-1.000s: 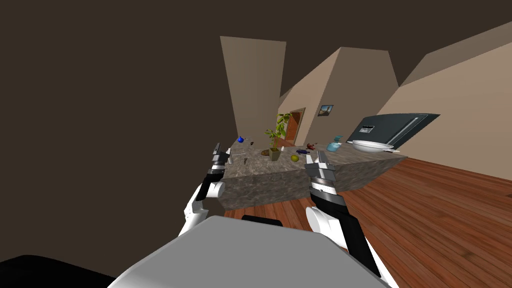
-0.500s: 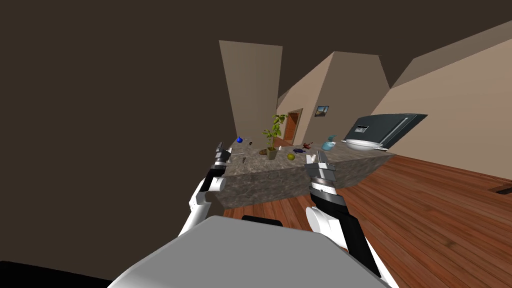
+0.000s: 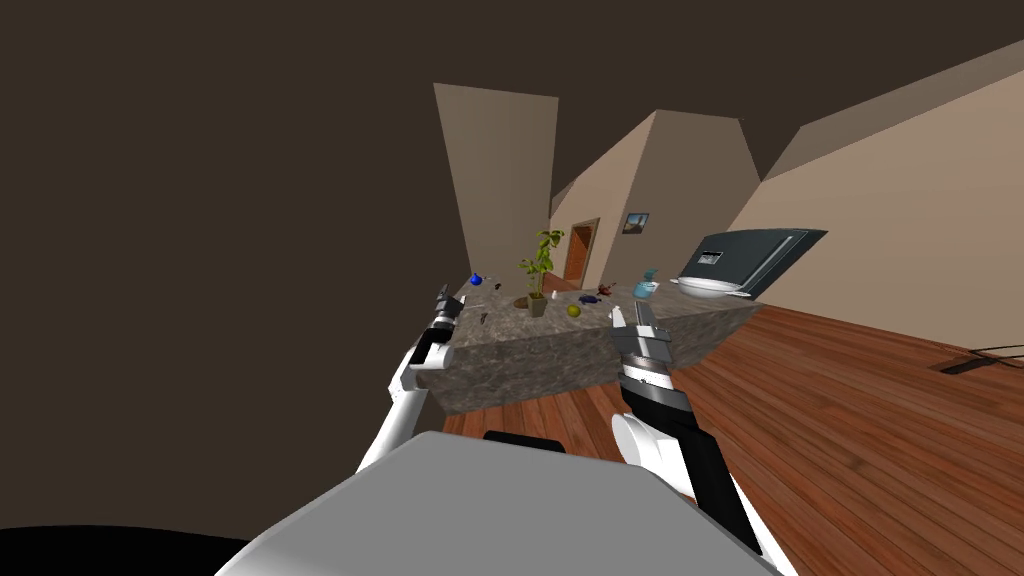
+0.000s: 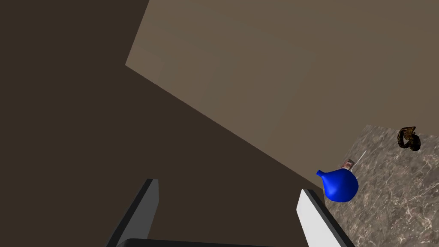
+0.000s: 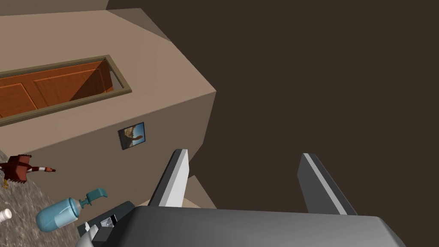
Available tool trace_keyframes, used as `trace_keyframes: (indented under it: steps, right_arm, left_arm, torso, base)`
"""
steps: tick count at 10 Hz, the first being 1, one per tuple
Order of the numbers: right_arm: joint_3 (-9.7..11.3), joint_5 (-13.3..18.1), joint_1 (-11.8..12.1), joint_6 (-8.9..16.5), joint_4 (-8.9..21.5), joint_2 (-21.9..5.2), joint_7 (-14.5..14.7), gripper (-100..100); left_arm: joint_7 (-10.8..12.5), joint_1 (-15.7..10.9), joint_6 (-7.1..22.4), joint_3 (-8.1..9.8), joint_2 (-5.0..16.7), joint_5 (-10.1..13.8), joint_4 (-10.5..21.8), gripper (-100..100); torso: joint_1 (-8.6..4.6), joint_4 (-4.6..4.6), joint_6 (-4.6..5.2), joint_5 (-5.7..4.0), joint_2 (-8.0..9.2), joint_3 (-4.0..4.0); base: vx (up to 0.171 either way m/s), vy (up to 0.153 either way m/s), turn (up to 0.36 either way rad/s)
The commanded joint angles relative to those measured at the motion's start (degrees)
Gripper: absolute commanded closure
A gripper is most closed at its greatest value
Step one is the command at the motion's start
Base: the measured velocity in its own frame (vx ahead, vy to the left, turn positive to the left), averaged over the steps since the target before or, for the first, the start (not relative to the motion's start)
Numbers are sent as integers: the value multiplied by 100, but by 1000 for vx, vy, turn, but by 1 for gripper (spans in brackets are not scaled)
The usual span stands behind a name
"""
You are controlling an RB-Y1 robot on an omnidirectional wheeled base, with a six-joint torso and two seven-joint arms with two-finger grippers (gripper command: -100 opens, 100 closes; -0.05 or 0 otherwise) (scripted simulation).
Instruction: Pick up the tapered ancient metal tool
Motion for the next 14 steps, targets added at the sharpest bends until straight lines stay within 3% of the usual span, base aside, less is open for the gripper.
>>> trace_keyframes:
  steps: [1, 2, 3, 4, 5, 6, 7, 8, 9, 10, 11, 14]
  right_arm:
    - [0, 0, 0, 0, 0, 0, 0, 0]
    - [0, 0, 0, 0, 0, 0, 0, 0]
    - [0, 0, 0, 0, 0, 0, 0, 0]
    - [0, 0, 0, 0, 0, 0, 0, 0]
    - [0, 0, 0, 0, 0, 0, 0, 0]
    - [0, 0, 0, 0, 0, 0, 0, 0]
    - [0, 0, 0, 0, 0, 0, 0, 0]
    - [0, 0, 0, 0, 0, 0, 0, 0]
    - [0, 0, 0, 0, 0, 0, 0, 0]
    - [0, 0, 0, 0, 0, 0, 0, 0]
    - [0, 0, 1, 0, 0, 0, 0, 0]
    - [0, 0, 1, 0, 0, 0, 0, 0]
  left_arm:
    - [260, -286, 286, 137, 56, 12, 286, -100]
    - [260, -317, 384, 137, 56, 12, 314, -100]
    - [478, -586, 608, 255, 92, 14, 560, -100]
    - [478, -598, 696, 255, 92, 14, 590, -100]
    - [697, -877, 883, 375, 130, 15, 875, -100]
    - [697, -881, 1013, 375, 130, 15, 877, -100]
    - [915, -1120, 1200, 498, 173, 17, 1116, -100]
    - [915, -1164, 1334, 498, 173, 17, 1176, -100]
    - [1131, -1434, 1515, 624, 221, 19, 1415, -100]
    - [1131, -1445, 1658, 624, 221, 19, 1487, -100]
    - [1344, -1705, 1824, 751, 278, 20, 1728, -100]
    - [1552, -1997, 2255, 881, 341, 22, 2149, -100]
  torso:
    - [0, 0, 0, 0, 0, 0]
    - [-5, -1, 1, -1, -1, -1]
    - [0, 0, -1, 0, -1, -1]
    - [0, 0, 1, 0, 3, 1]
    - [4, 0, -1, 1, 0, 0]
    - [3, -1, 0, 1, -2, -1]
    - [6, -1, -1, 1, -6, -3]
    - [-2, -2, 1, 0, -10, -6]
    - [4, -3, -2, 1, -10, -6]
    - [1, -3, 0, 0, -13, -7]
    - [8, -3, -2, 1, -13, -8]
    - [4, -5, -1, 1, -22, -12]
  base:
    - [-49, -78, -46]
    - [-49, -63, -24]
    - [-68, -62, -37]
    - [-47, -53, -24]
    - [-43, -59, -38]
    - [-30, -50, -21]
    - [-25, -68, -38]
    - [-24, -53, -17]
    - [-18, -63, -36]
    - [-14, -47, -13]
    - [-16, -53, -27]
    - [6, -53, -17]
